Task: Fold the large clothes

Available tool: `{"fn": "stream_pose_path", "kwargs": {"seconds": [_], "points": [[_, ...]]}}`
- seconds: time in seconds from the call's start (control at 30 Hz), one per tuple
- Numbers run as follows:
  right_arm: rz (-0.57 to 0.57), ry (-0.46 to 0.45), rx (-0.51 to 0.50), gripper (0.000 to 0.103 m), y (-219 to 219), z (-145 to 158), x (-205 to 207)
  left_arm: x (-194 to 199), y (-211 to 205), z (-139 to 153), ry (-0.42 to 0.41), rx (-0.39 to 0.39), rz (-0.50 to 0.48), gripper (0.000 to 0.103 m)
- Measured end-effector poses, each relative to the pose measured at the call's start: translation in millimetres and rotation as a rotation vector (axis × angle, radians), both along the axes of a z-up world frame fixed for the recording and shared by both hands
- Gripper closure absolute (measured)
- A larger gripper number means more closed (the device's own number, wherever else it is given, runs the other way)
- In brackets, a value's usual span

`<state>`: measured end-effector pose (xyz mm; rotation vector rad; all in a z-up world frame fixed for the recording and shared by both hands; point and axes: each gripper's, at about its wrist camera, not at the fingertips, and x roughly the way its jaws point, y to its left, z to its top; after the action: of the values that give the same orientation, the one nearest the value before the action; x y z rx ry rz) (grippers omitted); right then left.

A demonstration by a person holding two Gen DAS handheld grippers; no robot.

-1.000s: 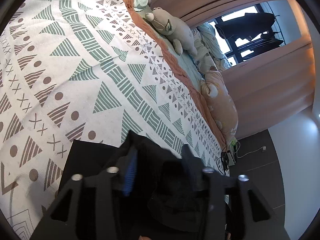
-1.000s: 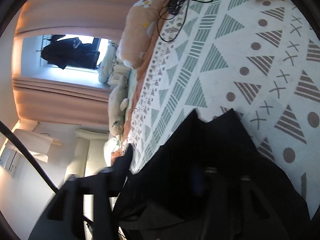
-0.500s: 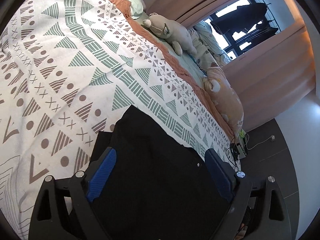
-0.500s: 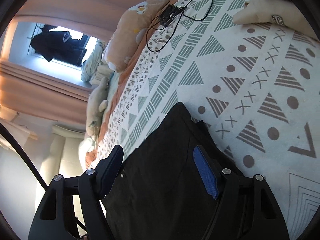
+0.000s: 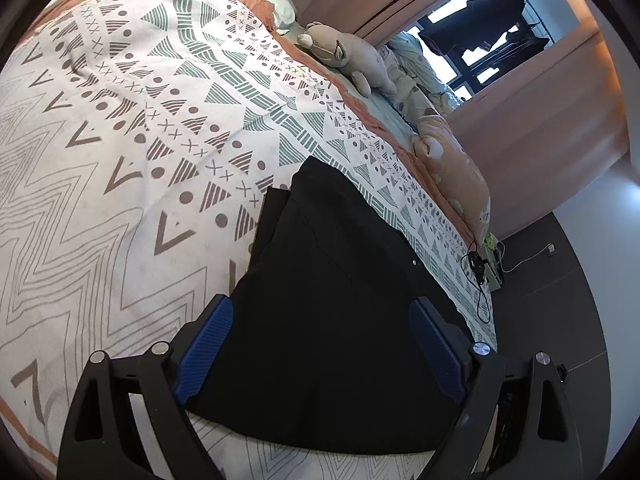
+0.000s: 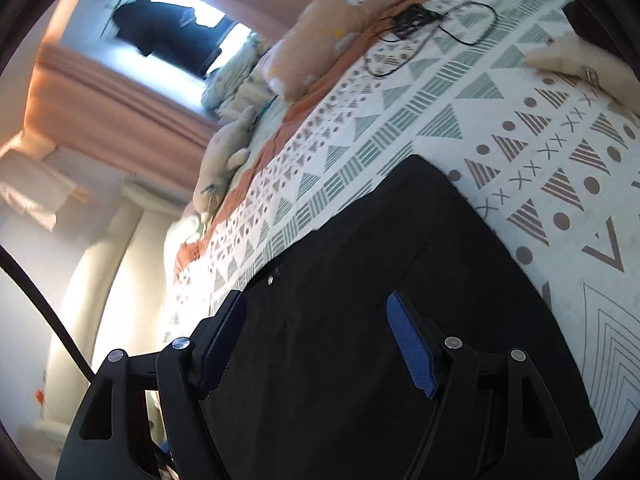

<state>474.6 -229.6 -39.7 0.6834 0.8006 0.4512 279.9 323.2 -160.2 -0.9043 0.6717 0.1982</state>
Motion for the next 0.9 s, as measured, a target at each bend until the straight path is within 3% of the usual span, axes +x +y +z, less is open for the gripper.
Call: {"fn": "stream_pose_path", "kwargs": {"seconds": [0.3, 0.47, 0.7, 0.9], "points": [[0.104, -0.019, -0.129, 0.032, 31.3, -4.2, -68.8, -52.3, -12.6, -21.7, -0.007, -0.042, 0.016, 0.02], [0.153, -0.078, -0.288, 0.032, 51.4, -1.8, -119.0, -68.2, -22.4, -37.2, -0.008, -0.063, 0.0, 0.021], [0.245, -0.091, -0.413, 0.035, 100.3, -4.6, -165.6, -78.9, -34.7, -63.4, -0.004, -0.118, -0.023, 0.04], [0.307, -0.074, -0.476, 0.04, 129.7, -12.1, -182.6, -80.7, -40.1, -74.5, 0.002, -0.131, -0.044, 0.047]]}}
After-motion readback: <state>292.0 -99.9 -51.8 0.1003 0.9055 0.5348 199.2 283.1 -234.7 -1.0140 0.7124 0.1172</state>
